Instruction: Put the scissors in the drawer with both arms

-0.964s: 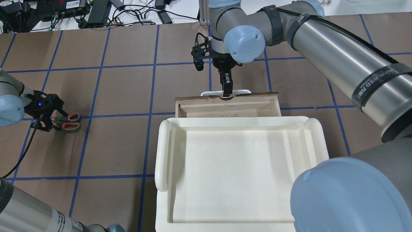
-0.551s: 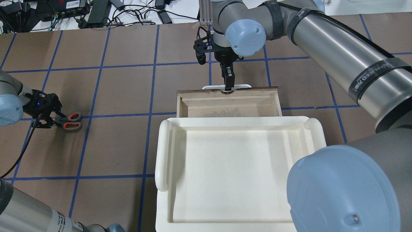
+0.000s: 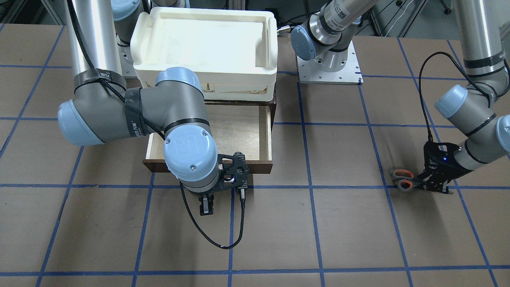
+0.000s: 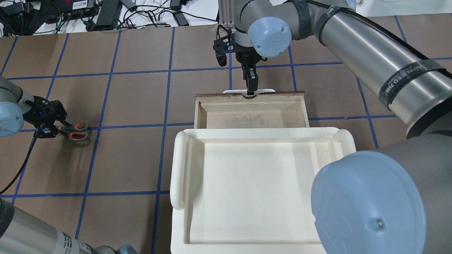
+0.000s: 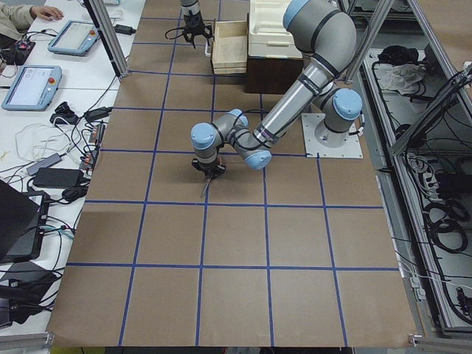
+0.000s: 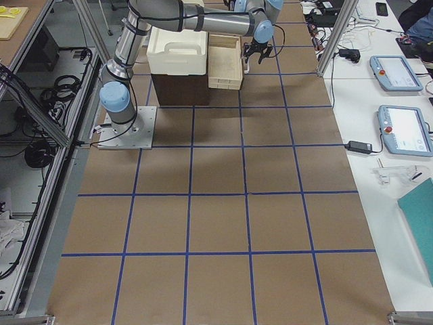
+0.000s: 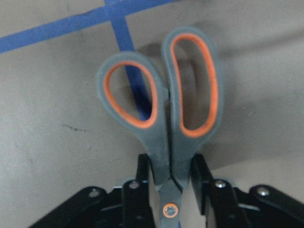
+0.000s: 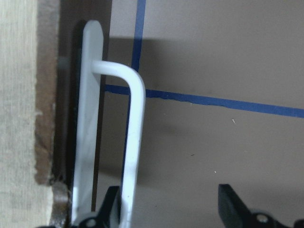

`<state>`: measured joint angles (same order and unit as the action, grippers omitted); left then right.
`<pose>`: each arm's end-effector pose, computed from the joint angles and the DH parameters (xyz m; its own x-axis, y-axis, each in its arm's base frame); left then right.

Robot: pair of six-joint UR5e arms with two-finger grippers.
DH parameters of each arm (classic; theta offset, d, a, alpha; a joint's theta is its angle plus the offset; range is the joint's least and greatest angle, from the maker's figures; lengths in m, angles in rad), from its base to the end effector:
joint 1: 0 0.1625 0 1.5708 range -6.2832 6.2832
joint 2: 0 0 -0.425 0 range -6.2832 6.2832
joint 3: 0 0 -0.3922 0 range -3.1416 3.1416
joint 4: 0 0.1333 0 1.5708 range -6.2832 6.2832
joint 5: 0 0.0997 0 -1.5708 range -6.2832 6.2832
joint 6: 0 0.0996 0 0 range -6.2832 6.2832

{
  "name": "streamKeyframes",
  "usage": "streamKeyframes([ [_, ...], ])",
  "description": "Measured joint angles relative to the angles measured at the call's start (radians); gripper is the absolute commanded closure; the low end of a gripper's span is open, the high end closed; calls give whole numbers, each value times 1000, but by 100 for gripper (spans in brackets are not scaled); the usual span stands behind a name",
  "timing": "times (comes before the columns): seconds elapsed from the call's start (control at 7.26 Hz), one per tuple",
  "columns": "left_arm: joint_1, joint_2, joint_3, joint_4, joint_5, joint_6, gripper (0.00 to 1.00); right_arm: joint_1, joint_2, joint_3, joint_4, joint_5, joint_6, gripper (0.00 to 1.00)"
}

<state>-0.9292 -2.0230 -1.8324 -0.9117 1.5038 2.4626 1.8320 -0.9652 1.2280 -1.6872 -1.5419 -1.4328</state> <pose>0.2328 -0.5454 0.1833 0.2451 0.9693 -0.0177 0.9657 -0.2457 -0.0845 0.3136 -0.6457 0.2970 0.1201 -0.9816 -0.1484 -0.9927 -0.1202 -0.0082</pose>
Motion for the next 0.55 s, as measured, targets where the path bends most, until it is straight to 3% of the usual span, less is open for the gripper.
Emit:
streamKeyframes([
  [0.55, -13, 61, 11, -19, -27, -16, 86, 0, 14, -24, -1, 0, -9, 22],
])
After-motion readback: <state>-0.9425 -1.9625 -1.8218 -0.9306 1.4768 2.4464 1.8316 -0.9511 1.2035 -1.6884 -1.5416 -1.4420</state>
